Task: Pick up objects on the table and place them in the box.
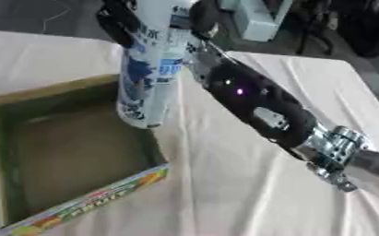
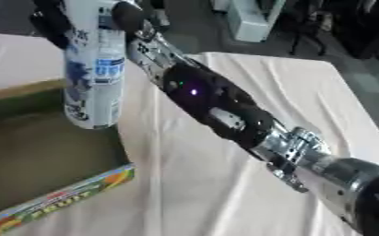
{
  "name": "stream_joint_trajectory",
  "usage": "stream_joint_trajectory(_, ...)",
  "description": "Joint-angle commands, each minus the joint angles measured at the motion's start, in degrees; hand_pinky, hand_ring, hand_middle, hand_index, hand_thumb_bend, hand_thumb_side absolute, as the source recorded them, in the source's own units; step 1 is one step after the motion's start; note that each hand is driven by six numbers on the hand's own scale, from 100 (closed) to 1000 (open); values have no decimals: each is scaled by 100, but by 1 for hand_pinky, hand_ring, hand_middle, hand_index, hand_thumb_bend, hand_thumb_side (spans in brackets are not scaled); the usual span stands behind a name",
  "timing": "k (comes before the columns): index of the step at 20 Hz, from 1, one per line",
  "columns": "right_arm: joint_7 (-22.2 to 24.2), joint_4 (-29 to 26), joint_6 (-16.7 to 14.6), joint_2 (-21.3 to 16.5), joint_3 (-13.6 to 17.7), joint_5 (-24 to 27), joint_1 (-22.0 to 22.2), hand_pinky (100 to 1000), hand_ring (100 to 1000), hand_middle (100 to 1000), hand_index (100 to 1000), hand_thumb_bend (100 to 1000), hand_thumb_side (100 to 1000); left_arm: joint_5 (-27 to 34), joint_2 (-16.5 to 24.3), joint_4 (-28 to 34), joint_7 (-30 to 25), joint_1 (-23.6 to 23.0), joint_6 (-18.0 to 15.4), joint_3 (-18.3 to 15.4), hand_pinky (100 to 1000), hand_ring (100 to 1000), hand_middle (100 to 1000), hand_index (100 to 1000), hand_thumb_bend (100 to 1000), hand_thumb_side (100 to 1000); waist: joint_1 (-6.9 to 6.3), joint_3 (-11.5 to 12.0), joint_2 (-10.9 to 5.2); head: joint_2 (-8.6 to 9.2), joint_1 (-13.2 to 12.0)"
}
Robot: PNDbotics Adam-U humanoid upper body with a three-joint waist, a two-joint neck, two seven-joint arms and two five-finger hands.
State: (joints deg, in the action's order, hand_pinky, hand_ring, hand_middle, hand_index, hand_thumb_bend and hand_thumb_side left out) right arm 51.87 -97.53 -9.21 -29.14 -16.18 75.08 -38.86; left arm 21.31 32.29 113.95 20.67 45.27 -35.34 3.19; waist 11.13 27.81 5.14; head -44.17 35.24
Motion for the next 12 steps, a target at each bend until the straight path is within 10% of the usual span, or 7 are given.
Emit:
stream_joint_trajectory(1, 10, -178, 114, -62, 37, 167, -91, 100, 100, 100, 170, 601, 100, 50, 8, 64, 15, 208, -21, -110, 788, 811, 827, 796, 167, 1000, -27, 35, -105, 5, 12)
stream_joint_trajectory(12, 10, 349, -344, -148, 273, 6, -126, 100, 100, 100, 160, 642, 100, 230, -134, 64, -97, 715, -84, -117, 792, 802, 822, 798, 166, 1000, 180, 299, -197, 5, 338)
